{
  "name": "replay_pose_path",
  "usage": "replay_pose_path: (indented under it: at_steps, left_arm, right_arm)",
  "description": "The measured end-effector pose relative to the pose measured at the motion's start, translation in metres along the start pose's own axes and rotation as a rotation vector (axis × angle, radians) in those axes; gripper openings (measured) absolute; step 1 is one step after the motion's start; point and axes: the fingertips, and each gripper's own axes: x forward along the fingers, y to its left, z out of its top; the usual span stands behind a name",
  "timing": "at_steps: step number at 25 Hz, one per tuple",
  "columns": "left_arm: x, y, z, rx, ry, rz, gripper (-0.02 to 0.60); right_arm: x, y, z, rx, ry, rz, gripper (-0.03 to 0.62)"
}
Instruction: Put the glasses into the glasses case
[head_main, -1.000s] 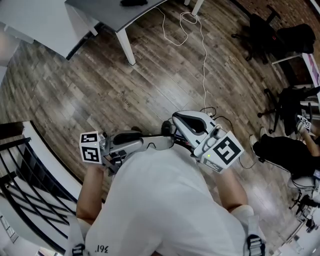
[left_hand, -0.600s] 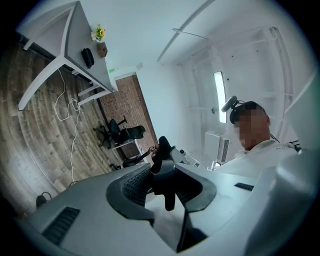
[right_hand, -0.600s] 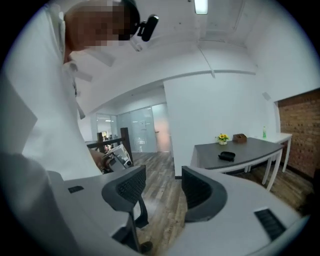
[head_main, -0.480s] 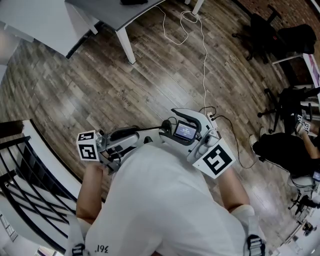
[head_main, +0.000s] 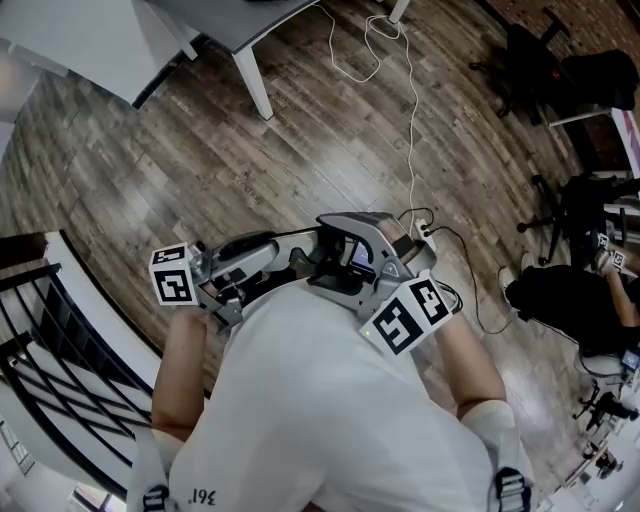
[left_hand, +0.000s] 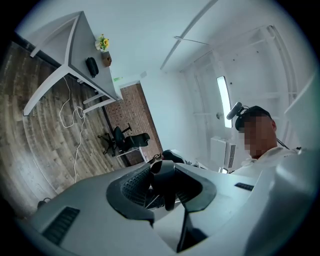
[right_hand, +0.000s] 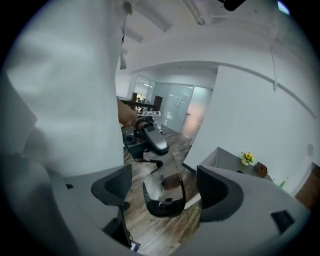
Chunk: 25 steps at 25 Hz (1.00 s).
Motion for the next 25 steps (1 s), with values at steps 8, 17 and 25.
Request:
replay_pose_path:
  at_steps: [8, 17, 25]
  left_arm:
    - [0.017, -0.005, 0.002, -0.004, 0.033, -0.026, 0.135]
    - [0.026, 0.000, 0.001, -0.015, 0.017, -0.026, 0.135]
    - [0.042, 0.006, -0.005, -0.036, 0.013, -0.028, 0.135]
  right_arm:
    - [0.008, -0.007, -0.019, -0.042, 0.061, 0.056, 0.383]
    - [0.010, -0.006, -0.038, -0.033, 0.086, 0.115, 0.382]
    - [0.003, -0.012, -0.060, -0.063, 0.118, 0.142, 0.380]
